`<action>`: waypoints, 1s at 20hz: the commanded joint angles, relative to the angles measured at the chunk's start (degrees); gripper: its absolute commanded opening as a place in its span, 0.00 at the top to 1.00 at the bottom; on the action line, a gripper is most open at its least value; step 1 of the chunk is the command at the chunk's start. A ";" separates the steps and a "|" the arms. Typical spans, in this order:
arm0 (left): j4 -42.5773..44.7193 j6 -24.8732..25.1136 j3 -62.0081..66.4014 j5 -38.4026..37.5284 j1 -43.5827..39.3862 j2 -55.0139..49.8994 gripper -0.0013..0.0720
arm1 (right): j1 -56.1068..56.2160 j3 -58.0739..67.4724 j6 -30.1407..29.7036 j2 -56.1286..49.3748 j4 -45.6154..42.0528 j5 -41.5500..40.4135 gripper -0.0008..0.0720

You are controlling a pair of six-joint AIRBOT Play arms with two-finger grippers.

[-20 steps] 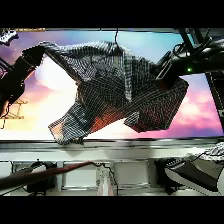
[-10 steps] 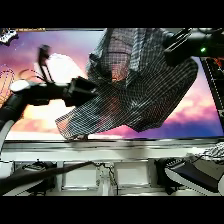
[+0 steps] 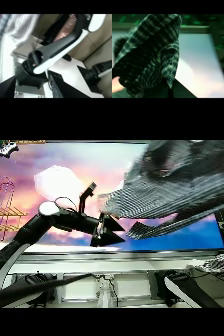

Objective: Fold the clothes and pants, and hang the long-sleeved shirts on hangers.

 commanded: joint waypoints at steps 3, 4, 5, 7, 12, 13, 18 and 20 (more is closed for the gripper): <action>3.39 -0.63 -0.02 2.34 -3.67 2.99 0.40 | -10.47 0.17 15.23 8.00 -13.46 0.50 0.96; 4.15 -1.27 -0.02 2.32 -3.67 3.56 0.40 | -12.46 0.17 16.17 8.52 -14.45 0.87 0.96; 5.03 -1.68 -0.02 2.34 -3.67 4.11 0.40 | -14.64 0.17 16.79 8.79 -15.56 1.57 0.96; 6.71 -2.73 -0.02 2.32 -3.67 4.72 0.40 | -18.84 0.17 18.08 8.70 -16.79 1.03 0.96; 11.10 -4.66 -0.02 2.36 -3.67 4.74 0.40 | -27.98 0.17 23.89 6.88 -18.53 -7.61 0.96; 11.89 -4.66 -0.02 2.43 -3.65 4.72 0.40 | -29.92 0.17 23.91 6.03 -18.82 -8.70 0.96; 12.63 -4.66 -0.02 2.60 -3.63 4.70 0.40 | -38.53 0.17 28.00 2.08 -19.04 -13.94 0.96; 12.63 -4.66 -0.02 3.17 -3.63 4.70 0.40 | -40.76 0.20 28.30 1.11 -19.37 -18.67 0.97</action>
